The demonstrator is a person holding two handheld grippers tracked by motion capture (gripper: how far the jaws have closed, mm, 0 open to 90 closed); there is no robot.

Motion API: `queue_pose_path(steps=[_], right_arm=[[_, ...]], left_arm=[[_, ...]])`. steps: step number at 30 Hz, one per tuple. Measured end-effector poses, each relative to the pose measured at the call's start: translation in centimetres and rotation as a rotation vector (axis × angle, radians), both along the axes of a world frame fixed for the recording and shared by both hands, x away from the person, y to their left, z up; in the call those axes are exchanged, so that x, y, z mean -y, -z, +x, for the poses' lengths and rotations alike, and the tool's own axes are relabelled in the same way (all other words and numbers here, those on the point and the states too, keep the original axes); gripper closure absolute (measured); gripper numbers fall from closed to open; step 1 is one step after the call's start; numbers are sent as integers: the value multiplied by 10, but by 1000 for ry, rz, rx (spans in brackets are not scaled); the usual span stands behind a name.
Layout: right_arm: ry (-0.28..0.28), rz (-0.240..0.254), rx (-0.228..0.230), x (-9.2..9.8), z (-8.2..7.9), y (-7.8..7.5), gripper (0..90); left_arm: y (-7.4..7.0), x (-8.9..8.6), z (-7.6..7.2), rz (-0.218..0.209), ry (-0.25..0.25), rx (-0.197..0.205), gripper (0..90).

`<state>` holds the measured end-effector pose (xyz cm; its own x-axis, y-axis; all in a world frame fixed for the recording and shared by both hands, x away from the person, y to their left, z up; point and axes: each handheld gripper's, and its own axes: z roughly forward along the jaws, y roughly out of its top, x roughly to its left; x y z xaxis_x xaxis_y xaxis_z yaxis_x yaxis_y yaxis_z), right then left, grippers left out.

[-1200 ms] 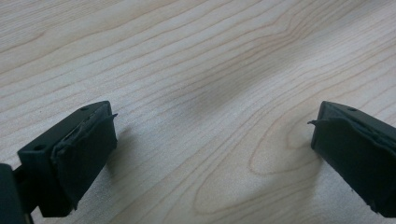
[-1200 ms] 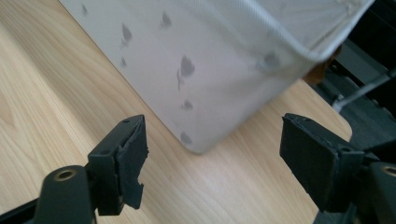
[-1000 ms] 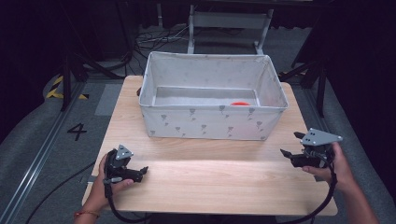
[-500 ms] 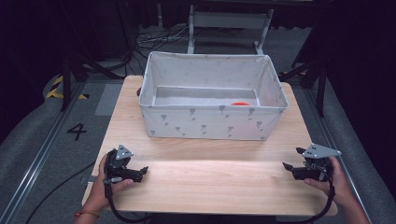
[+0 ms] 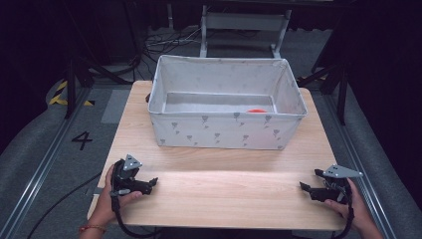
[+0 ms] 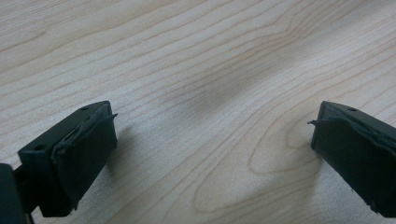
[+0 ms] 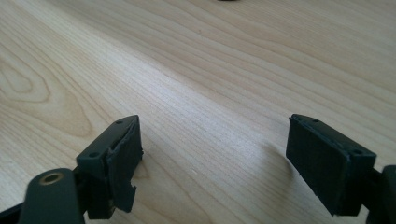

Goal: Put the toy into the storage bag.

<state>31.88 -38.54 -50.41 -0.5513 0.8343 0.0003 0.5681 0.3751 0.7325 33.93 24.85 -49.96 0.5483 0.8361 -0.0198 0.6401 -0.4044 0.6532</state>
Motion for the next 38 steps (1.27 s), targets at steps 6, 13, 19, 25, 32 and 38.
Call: queue_pose_path(steps=[6, 13, 19, 25, 32, 38], right_arm=[[22, 11, -22, 1, 2, 1, 158], [23, 12, -23, 1, 2, 1, 157], [23, 11, -23, 1, 2, 1, 152], [23, 11, -23, 1, 2, 1, 151], [24, 11, -23, 1, 2, 1, 151], [24, 10, -23, 1, 2, 1, 151]], left_arm=[[0, 0, -1, -2, -3, -5, 5], [0, 0, -1, -2, -3, -5, 5], [0, 0, -1, -2, -3, -5, 5], [0, 1, -1, -4, -7, -7, 4], [0, 1, 0, 2, -11, -8, 1], [0, 1, 0, 2, -11, -8, 2]])
